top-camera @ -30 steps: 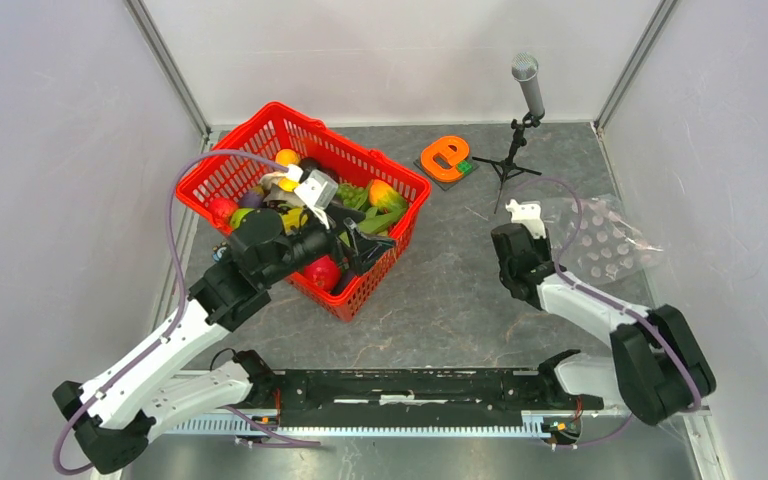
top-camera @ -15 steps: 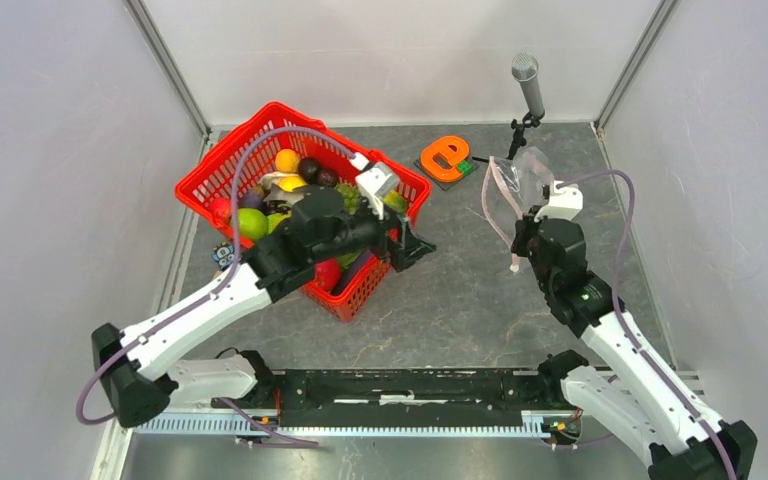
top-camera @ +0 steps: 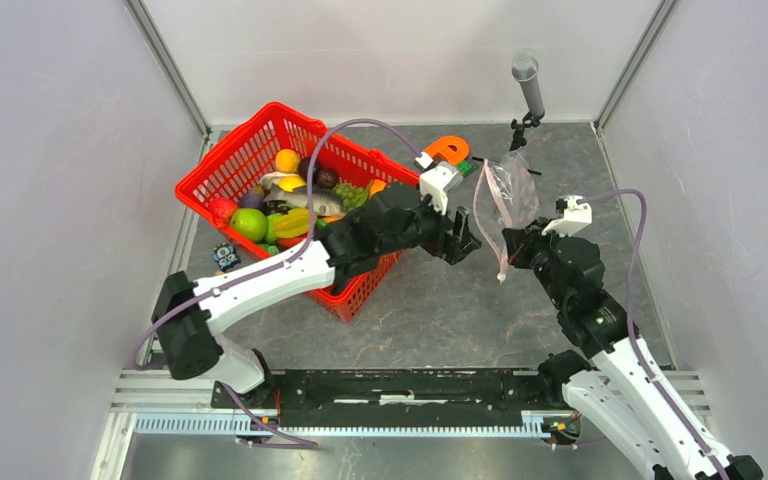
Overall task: Place the food in the zip-top bag and seal the zipper
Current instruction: Open the zipper of the food storage bag.
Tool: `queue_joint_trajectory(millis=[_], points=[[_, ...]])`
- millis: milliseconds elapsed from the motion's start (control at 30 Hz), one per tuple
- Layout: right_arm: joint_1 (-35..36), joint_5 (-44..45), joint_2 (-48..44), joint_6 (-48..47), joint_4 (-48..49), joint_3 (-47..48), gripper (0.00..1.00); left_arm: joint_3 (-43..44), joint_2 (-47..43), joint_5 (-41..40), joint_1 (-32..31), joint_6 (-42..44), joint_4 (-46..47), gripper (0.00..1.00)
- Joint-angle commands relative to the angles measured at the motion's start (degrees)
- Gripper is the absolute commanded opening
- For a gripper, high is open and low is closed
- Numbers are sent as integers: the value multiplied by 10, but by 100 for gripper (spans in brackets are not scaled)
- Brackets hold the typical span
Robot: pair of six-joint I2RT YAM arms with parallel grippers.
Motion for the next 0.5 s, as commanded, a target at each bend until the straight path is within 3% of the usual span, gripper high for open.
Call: queue_joint_trajectory(millis=[0, 167, 433, 467], points=[[-2, -30, -15, 10, 4, 14, 4, 56, 34, -63, -6, -23, 32, 80], [-2, -30, -38, 10, -10, 21, 5, 89, 82, -97, -7, -20, 32, 68], [-2, -62, -45, -31, -27, 52, 6, 101, 111, -115, -6, 5, 43, 29], [-2, -73, -43, -39, -29, 57, 7, 102, 114, -113, -7, 5, 45, 27]])
